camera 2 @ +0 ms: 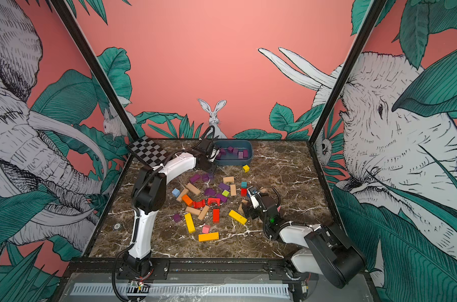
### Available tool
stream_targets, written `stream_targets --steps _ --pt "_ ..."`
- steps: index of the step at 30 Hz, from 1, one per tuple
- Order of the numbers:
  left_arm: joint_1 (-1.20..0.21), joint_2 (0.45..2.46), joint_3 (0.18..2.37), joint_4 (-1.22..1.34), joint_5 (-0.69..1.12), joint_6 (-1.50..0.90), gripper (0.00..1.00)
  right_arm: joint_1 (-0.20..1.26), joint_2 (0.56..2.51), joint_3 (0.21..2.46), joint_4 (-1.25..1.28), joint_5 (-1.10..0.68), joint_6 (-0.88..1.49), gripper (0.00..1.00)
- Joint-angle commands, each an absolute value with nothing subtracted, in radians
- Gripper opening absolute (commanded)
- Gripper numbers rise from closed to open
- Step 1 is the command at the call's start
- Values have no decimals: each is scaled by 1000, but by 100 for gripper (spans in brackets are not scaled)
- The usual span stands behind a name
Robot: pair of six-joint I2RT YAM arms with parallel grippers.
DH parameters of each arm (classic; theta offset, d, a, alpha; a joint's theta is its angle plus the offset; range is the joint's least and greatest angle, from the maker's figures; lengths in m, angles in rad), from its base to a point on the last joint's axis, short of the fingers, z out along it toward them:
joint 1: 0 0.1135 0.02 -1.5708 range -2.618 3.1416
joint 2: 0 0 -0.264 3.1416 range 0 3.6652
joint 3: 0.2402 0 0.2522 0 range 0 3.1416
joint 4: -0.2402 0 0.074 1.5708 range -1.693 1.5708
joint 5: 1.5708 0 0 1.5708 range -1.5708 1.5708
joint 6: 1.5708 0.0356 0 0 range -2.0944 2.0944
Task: Pick purple bricks into the storage bin
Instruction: Pick up the building block from the center of the board, then place the building block in the storage box.
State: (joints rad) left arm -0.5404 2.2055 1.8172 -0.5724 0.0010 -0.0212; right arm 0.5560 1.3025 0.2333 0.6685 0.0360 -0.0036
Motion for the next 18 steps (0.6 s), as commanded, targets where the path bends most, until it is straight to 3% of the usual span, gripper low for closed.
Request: stream_targets --steps 1,18 --pt "-557 2106 1889 -597 -2 -25 25 552 1309 256 693 28 -10 99" --pt "-563 2312 2213 -574 39 -45 25 552 1309 258 692 26 -11 99"
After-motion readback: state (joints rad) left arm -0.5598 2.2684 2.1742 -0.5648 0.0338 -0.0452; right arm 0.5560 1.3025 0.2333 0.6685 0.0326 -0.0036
